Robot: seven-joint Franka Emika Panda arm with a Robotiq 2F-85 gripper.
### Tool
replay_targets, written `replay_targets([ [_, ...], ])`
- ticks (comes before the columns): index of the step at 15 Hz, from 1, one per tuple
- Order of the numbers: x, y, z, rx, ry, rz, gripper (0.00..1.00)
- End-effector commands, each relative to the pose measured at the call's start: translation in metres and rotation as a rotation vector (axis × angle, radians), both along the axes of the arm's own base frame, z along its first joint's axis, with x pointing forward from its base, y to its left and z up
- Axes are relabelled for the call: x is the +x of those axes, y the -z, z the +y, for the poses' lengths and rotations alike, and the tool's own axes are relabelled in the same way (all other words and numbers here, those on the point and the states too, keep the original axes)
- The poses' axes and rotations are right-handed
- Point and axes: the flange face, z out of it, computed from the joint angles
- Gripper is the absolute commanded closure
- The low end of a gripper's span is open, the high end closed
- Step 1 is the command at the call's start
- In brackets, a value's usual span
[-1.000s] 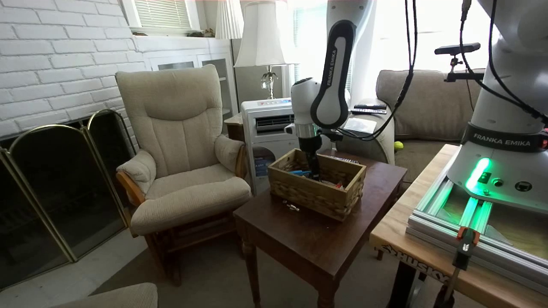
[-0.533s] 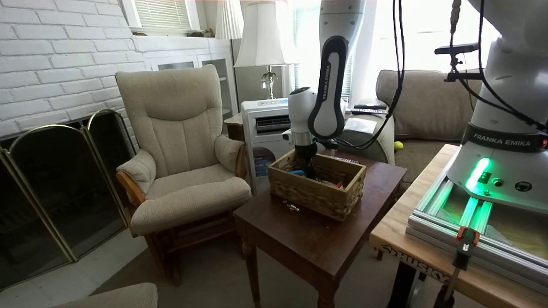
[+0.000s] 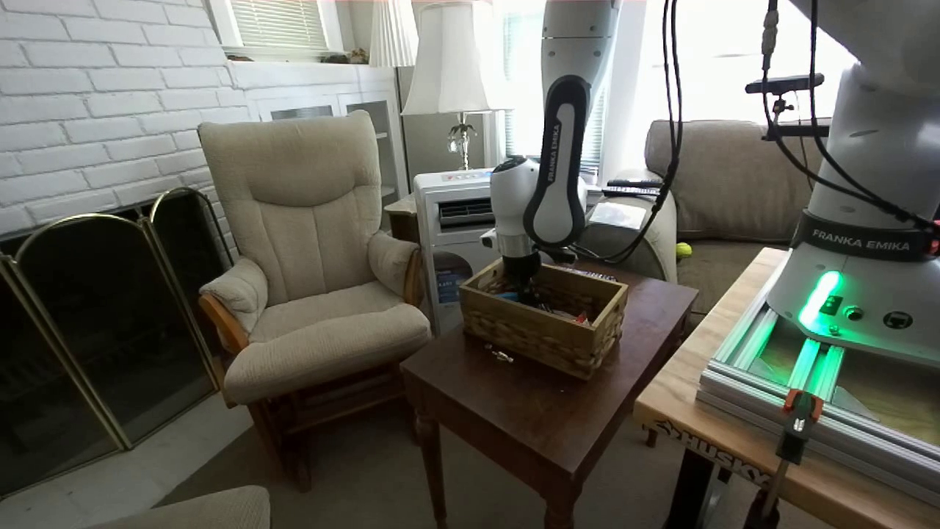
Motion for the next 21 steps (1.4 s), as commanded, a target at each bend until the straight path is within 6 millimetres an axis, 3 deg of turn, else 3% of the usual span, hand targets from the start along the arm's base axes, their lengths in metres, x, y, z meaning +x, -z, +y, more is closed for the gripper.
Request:
replay_targets([
  [1, 0.002, 0.007, 0.001, -0.036, 0.014, 0.016, 0.00],
  [4, -0.002, 0.005, -0.002, -0.068, 0.020, 0.030, 0.00],
  [5, -0.003, 0.005, -0.002, -0.076, 0.022, 0.033, 0.25],
  [6, -0.004, 0.006, -0.002, -0.084, 0.023, 0.035, 0.26],
  [13, -0.004, 0.000, 0.004, -0.091, 0.029, 0.036, 0.73],
  [21, -0.010, -0.032, -0.019, -0.049, 0.046, 0.011, 0.73],
])
